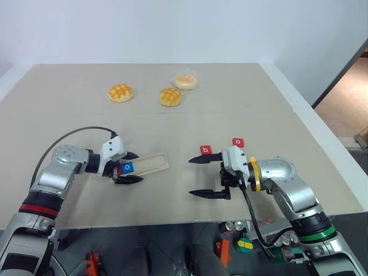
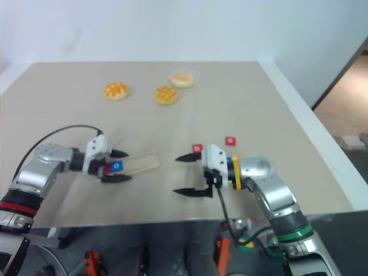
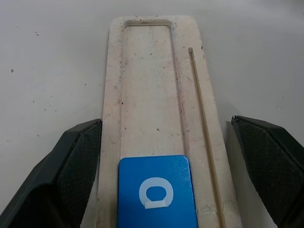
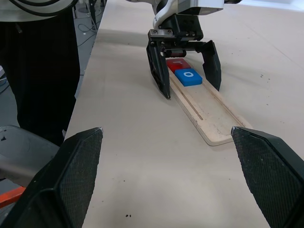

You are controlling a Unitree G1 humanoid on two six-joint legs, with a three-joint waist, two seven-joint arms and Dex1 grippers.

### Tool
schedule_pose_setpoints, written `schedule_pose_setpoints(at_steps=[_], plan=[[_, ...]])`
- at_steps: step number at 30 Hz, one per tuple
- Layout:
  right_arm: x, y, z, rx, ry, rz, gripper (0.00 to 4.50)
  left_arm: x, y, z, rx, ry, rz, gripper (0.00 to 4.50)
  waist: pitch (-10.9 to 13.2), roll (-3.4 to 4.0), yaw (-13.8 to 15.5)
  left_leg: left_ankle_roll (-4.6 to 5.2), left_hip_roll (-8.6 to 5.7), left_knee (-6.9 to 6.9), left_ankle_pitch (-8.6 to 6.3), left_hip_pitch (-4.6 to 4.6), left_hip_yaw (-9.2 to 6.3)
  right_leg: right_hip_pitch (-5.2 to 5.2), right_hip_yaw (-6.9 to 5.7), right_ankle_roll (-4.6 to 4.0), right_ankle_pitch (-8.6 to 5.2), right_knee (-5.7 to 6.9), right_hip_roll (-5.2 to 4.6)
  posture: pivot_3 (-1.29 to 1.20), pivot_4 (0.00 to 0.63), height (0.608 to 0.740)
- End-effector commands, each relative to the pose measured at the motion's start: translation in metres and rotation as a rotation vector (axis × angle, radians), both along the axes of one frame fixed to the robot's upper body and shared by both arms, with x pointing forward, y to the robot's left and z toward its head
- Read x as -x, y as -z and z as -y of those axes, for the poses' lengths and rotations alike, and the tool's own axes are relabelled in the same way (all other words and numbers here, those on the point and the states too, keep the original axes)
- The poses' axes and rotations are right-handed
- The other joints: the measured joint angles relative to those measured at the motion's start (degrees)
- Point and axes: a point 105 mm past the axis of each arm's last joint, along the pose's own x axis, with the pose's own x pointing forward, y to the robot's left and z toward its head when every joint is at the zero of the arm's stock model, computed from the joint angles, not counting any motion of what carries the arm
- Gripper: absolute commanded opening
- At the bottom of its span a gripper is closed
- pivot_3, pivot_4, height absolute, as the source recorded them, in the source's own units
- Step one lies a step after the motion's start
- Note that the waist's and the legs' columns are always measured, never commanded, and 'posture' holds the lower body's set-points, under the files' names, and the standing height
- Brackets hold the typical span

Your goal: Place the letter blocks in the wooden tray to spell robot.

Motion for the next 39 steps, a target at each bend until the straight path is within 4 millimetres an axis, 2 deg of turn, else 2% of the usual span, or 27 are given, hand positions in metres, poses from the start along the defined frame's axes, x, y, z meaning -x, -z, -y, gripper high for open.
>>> schedule_pose_setpoints(at_steps=[1, 9, 22, 23, 24, 28, 35, 39], plan=[[0.001, -0.008, 0.000, -0.010, -0.010, 0.041, 4.49, -0.004, 0.008, -0.009, -0.017, -0.059, -0.024, 4.50, -0.01, 0.01, 0.00, 0.00, 0.00, 0.00, 0.01, 0.03, 0.00, 0.02, 0.00, 0.00, 0.01, 0.00, 0.00, 0.00, 0.150, 0.740], [0.000, -0.007, -0.001, -0.005, -0.014, 0.042, 4.49, -0.009, 0.015, -0.022, -0.032, -0.147, -0.047, 4.50, -0.01, 0.02, -0.14, 0.11, 0.01, -0.04, 0.10, 0.78, 0.05, 0.63, 0.02, -0.36, -0.05, 0.02, 0.00, 0.00, 0.150, 0.740], [-0.001, -0.007, -0.002, -0.001, -0.017, 0.045, 4.49, -0.011, 0.025, -0.034, -0.080, -0.190, -0.035, 4.50, -0.02, 0.03, -0.27, 0.22, 0.06, -0.23, 0.27, 1.09, 0.17, 0.74, 0.10, -0.48, 0.07, 0.02, 0.04, 0.00, 0.150, 0.740], [-0.001, -0.007, -0.002, -0.001, -0.017, 0.046, 4.50, -0.011, 0.025, -0.035, -0.081, -0.198, -0.035, 4.24, -0.02, 0.03, -0.28, 0.22, 0.06, -0.23, 0.27, 1.10, 0.17, 0.74, 0.10, -0.49, 0.07, 0.02, 0.04, 0.00, 0.150, 0.740], [-0.001, -0.006, -0.002, -0.001, -0.017, 0.046, 4.50, -0.012, 0.026, -0.036, -0.080, -0.202, -0.035, 4.24, -0.02, 0.03, -0.28, 0.22, 0.06, -0.24, 0.27, 1.13, 0.18, 0.75, 0.12, -0.49, 0.07, 0.02, 0.04, 0.00, 0.150, 0.740], [0.000, -0.006, -0.002, 0.002, -0.020, 0.045, 4.50, -0.010, 0.026, -0.036, -0.066, -0.197, -0.049, 3.31, -0.03, 0.04, -0.41, 0.23, 0.07, -0.28, 0.28, 1.28, 0.21, 0.81, 0.21, -0.50, 0.07, 0.02, 0.08, 0.00, 0.150, 0.740], [0.001, -0.005, -0.002, 0.005, -0.022, 0.046, 4.50, -0.008, 0.027, -0.035, -0.064, -0.180, -0.050, 3.28, -0.03, 0.04, -0.41, 0.22, 0.07, -0.35, 0.27, 1.35, 0.23, 0.84, 0.24, -0.51, 0.06, 0.02, 0.08, 0.00, 0.150, 0.740], [0.001, -0.007, -0.003, 0.003, -0.025, 0.049, 4.50, -0.006, 0.020, -0.022, -0.094, -0.099, 0.016, 3.28, -0.03, 0.04, -0.41, 0.22, 0.07, -0.36, 0.27, 1.35, 0.26, 0.83, 0.26, -0.51, 0.05, 0.02, 0.08, 0.00, 0.150, 0.740]])
